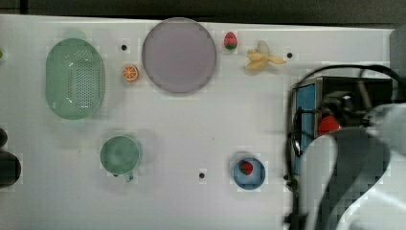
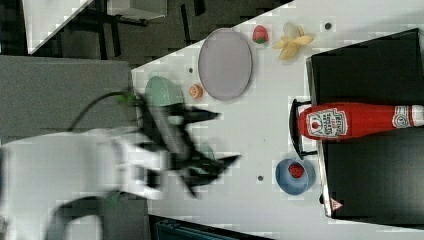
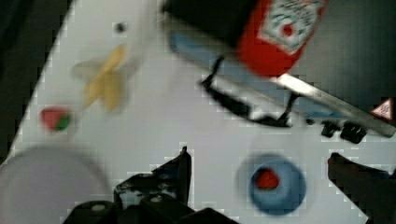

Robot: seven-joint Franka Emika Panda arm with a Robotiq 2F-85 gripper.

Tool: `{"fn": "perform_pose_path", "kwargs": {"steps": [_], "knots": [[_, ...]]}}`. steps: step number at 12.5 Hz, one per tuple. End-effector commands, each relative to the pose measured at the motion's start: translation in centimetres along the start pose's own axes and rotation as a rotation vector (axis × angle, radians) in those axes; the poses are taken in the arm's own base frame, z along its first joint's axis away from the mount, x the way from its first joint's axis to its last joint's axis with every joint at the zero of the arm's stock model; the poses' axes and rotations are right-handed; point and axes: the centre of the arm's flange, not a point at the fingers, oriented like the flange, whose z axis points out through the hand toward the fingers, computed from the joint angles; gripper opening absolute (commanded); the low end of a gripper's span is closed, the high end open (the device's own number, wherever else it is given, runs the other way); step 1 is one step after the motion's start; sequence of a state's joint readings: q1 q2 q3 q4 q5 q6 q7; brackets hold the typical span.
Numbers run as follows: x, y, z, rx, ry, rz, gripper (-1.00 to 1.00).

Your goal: Pick Ketchup from oven and place it on table.

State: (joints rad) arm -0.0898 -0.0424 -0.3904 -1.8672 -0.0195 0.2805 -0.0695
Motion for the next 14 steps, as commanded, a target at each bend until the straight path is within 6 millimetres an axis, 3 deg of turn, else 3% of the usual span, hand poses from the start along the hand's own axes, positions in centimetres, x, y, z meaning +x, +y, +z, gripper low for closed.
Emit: {"fn": "perform_pose_path", "kwargs": {"steps": [1,6,11,14], "knots": [[3.7,1.2,0.0,0.032,0.085,0.035,1.00],[9.7,3.0,6.9,0.031,0.138,0.164,1.00],[11.6,4.2,12.8,0.045,0.031,0.295,1.00],[11.9,4.2,14.8,0.048,0.013,0.323,1.00]]}}
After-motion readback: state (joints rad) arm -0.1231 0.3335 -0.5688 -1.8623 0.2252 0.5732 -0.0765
